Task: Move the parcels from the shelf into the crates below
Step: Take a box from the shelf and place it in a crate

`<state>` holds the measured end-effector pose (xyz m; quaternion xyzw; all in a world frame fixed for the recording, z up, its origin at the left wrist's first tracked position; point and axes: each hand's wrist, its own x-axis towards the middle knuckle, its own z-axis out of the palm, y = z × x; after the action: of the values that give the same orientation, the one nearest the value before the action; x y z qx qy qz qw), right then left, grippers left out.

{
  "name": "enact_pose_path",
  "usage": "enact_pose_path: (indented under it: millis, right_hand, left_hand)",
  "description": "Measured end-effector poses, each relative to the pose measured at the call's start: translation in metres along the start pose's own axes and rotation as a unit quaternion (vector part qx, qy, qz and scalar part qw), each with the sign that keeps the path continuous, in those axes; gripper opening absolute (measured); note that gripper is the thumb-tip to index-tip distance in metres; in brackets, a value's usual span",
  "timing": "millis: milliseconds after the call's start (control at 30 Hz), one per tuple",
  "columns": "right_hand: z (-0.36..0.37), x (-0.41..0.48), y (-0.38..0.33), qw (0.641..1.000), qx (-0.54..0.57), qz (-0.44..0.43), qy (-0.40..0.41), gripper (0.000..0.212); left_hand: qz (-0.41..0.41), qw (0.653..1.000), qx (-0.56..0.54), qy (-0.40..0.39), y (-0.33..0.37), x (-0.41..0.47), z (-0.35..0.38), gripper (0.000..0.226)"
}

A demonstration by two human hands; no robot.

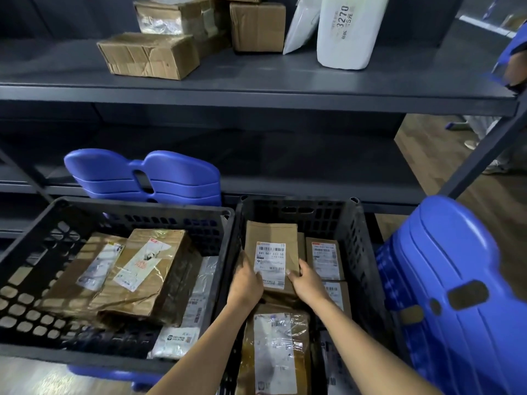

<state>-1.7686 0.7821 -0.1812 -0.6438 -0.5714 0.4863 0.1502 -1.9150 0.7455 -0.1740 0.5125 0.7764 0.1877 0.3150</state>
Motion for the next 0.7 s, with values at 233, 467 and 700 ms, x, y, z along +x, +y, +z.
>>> enact_pose_path:
  millis: [233, 467, 700]
  right_hand:
    - [-0.004, -0.012, -0.007, 0.997, -0.082, -0.008, 0.006, 0.067]
    - [-0.008, -0.034, -0.005, 0.891, -0.396, -0.223, -0.001, 0.059]
    - [0.006, -0.025, 0.010, 0.845, -0.474, -0.243, -0.045, 0.056]
  left_hand:
    - [0.071, 0.988, 0.130, 0.044, 0.002, -0.017, 0.010, 0.061]
    - [0.114, 0.947, 0.293, -0.069, 0.000, -0.018, 0.006, 0.060]
    - [0.103, 0.922, 0.344, -0.142, -0.012, -0.015, 0.004, 0.062]
